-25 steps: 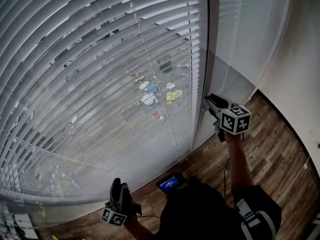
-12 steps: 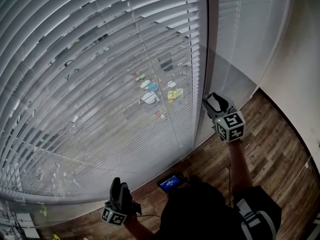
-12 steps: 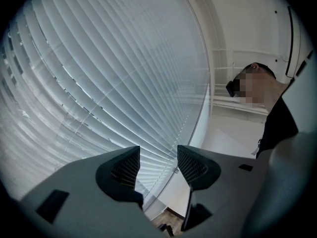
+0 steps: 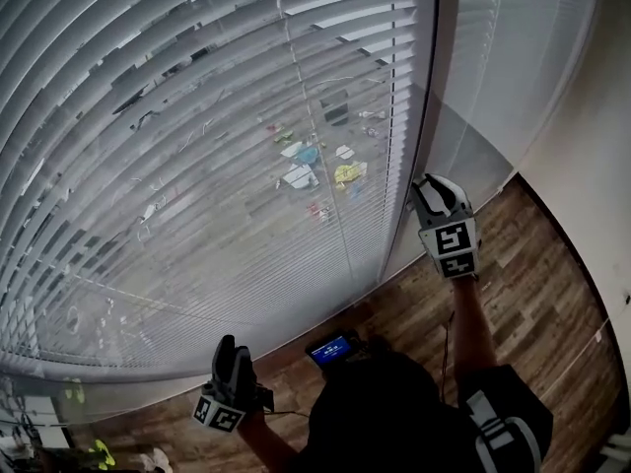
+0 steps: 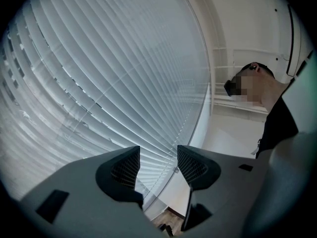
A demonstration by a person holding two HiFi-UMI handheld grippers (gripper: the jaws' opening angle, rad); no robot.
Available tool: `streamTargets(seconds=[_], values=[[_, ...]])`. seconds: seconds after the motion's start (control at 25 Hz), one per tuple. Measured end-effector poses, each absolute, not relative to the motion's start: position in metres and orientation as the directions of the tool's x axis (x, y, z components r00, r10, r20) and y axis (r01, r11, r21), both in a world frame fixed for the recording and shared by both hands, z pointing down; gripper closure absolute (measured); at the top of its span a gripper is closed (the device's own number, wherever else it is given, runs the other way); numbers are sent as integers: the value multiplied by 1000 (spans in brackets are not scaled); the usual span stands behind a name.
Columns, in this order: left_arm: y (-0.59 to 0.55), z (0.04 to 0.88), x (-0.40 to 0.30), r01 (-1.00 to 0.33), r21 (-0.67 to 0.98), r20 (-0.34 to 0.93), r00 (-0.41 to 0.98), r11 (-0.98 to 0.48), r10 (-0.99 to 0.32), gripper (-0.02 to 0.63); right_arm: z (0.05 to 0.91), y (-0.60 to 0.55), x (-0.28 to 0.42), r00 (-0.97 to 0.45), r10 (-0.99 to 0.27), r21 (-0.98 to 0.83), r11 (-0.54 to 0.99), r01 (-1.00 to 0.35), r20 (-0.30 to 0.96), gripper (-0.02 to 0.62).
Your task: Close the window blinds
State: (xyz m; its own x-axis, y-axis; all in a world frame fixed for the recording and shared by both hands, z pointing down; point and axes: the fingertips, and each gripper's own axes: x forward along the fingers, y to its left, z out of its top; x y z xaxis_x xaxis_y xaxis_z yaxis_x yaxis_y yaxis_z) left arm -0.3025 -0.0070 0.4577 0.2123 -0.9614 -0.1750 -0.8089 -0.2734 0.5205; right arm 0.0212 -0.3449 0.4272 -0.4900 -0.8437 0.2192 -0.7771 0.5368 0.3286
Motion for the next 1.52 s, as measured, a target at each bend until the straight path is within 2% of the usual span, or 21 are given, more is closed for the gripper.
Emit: streamTargets(seconds=[0.24,0.32,0.4,0.52,0.64,0.84,0.88,0.96,1.08,1.24,1.4,1.48,1.52], values=[[-11,458,-295,-806,524,-166,223,-277,-961,354,431,-347,23,-614,-758,-81,613,-786,218,466],[-13,458,-292,-805,523,-164,228,-280,-960,354,431,-346,23,-643,-738,-154,625,-765,204,465],[-14,458,-289,-803,524,-162,232,-283,-959,354,431,-345,23,-638,-743,-90,635,-768,201,465],[-14,456,-285,-804,522,-160,236,-285,-958,354,427,-341,21,-571,-796,162,602,-782,202,457],[-13,455,-285,-807,516,-162,238,-288,-958,354,421,-336,20,-502,-845,351,534,-769,186,419],[-7,458,-287,-808,519,-150,233,-277,-961,354,418,-329,15,-468,-868,474,487,-734,167,424],[-6,458,-287,-809,519,-151,232,-277,-961,354,418,-329,15,-462,-871,484,481,-731,168,453],[-8,462,-287,-811,517,-152,228,-274,-962,354,422,-331,15,-457,-872,478,481,-735,174,463],[-14,467,-286,-814,516,-150,221,-267,-964,354,428,-338,17,-475,-857,384,514,-768,197,465],[-22,460,-284,-813,518,-150,220,-266,-964,354,425,-348,22,-548,-808,127,579,-805,216,465],[-25,458,-282,-810,518,-152,228,-274,-962,354,426,-351,24,-620,-758,-117,610,-784,200,465],[-26,459,-280,-809,517,-150,235,-278,-960,354,427,-351,24,-646,-740,-165,624,-763,187,465],[-27,459,-279,-810,516,-148,238,-280,-960,353,427,-350,24,-647,-740,-134,633,-762,184,465]])
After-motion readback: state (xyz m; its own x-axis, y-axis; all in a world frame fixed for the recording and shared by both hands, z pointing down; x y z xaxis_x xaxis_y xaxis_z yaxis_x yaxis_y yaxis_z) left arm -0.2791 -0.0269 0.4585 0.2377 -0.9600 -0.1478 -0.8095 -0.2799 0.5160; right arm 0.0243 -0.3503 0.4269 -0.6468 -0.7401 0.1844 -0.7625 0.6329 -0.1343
